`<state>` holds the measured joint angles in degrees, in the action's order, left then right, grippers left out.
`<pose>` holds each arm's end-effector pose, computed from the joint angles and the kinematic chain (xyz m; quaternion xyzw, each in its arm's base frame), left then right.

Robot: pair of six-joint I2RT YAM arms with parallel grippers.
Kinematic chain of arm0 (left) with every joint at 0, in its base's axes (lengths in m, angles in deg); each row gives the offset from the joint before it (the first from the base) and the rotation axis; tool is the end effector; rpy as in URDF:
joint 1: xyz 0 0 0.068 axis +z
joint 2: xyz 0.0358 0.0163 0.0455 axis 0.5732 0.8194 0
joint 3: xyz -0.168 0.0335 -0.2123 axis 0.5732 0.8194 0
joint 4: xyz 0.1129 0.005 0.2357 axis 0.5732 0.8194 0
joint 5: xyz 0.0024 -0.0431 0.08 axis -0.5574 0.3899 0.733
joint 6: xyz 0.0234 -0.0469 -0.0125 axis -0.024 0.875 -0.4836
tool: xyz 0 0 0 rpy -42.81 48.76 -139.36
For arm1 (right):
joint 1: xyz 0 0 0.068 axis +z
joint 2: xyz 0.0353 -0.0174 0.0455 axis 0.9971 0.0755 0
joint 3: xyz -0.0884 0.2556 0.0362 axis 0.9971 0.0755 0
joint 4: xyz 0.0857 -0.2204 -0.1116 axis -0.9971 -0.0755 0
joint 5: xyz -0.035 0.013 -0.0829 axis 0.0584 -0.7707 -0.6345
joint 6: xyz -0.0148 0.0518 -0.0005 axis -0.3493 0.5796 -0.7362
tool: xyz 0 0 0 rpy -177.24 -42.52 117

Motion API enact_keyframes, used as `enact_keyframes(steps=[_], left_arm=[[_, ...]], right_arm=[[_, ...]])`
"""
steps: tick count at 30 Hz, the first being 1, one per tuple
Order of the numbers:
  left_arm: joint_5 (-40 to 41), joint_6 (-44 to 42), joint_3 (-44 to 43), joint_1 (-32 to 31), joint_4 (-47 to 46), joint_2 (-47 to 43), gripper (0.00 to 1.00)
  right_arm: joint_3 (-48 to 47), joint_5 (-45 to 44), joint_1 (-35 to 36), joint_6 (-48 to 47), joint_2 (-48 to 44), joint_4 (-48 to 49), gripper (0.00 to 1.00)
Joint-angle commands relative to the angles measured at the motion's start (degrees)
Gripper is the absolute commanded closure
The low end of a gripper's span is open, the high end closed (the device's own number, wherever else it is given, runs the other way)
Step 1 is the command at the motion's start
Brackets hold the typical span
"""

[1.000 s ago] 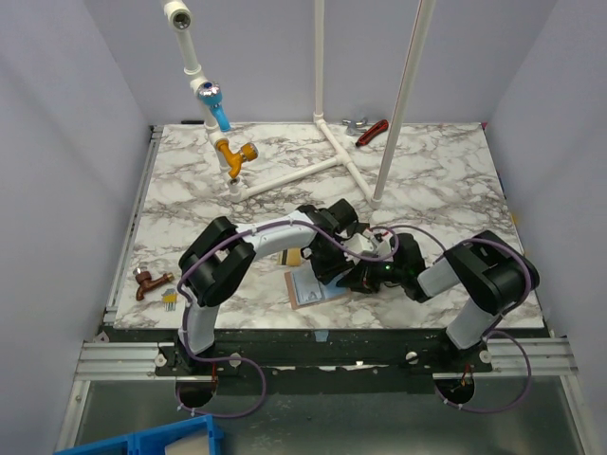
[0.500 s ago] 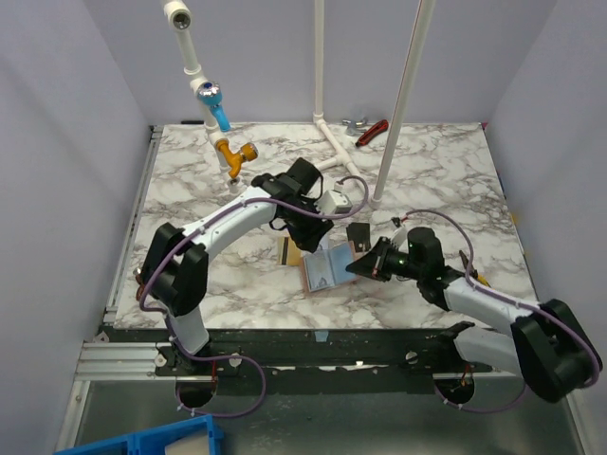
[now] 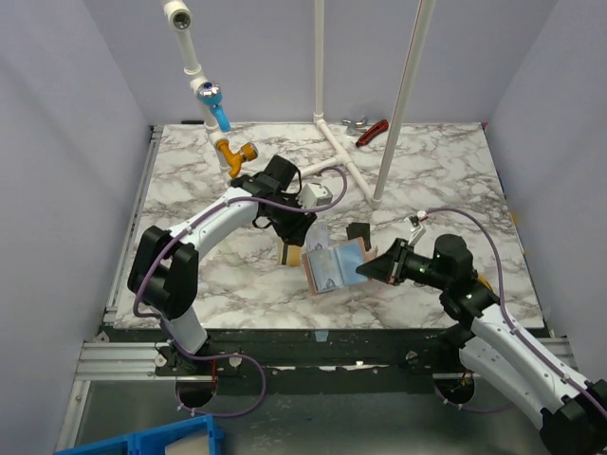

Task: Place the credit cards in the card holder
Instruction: Close the card holder at the center of the board.

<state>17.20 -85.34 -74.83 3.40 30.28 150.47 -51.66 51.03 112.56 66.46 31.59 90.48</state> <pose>0.2897 -0.1975 0.2531 0.4711 0.8207 -0.2501 0.2049 0.1385 0.0920 0.2207 -0.0135 0.7967 0.5268 0.2958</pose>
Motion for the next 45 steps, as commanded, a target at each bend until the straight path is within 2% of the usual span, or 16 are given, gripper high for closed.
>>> enact_keyframes(steps=[1,7,11,16,24,30,34,37,38,41,45], left_arm=[[-6.24,-1.06,3.84,-0.02,-1.67,-2.04,0.62],[-14.24,-1.72,4.57,-0.04,-0.2,-5.23,0.63],[-20.78,-0.1,3.29,0.03,0.71,-8.16,0.63],[-24.36,2.28,1.97,0.02,1.73,-8.72,0.64],[-23.38,5.09,3.08,-0.64,-1.16,-5.89,0.65],[-22.23,7.1,-0.9,-3.53,-3.02,-0.16,0.65],[-16.91,6.26,-2.76,-6.03,-2.73,4.28,0.65],[-11.61,5.06,-3.34,-7.67,-1.49,7.36,0.66],[-9.98,4.68,-2.89,-8.19,-1.4,7.79,0.66],[-5.02,2.67,-1.21,-10.23,-0.99,8.61,0.66],[-0.88,-0.01,0.8,-14.04,0.15,9.75,0.66]], right_arm=[[-4.4,2.6,0.01,-0.96,-2.72,1.75,0.99],[-4.75,-1.44,0.0,1.13,-0.96,7.7,0.99],[-4.75,-4.97,-0.01,2.8,3.8,10.33,0.99],[-5.47,-7.11,-0.04,4.02,10.91,12.08,0.99],[-7.3,-1.71,0.0,5.6,22.45,17.7,0.99],[-6.69,4.43,0.0,8.19,32.54,24.71,0.99],[-6.09,10.41,0.0,10.72,39.66,32.36,0.99],[-6.51,13.45,0.03,10.34,43.9,31.47,0.99],[-6.29,13.66,0.09,9.59,44.45,29.5,0.97],[-4.4,12.79,0.03,6.92,44.57,23.72,0.8],[-1.89,7.79,0.09,3.36,44.06,13.8,0.66]])
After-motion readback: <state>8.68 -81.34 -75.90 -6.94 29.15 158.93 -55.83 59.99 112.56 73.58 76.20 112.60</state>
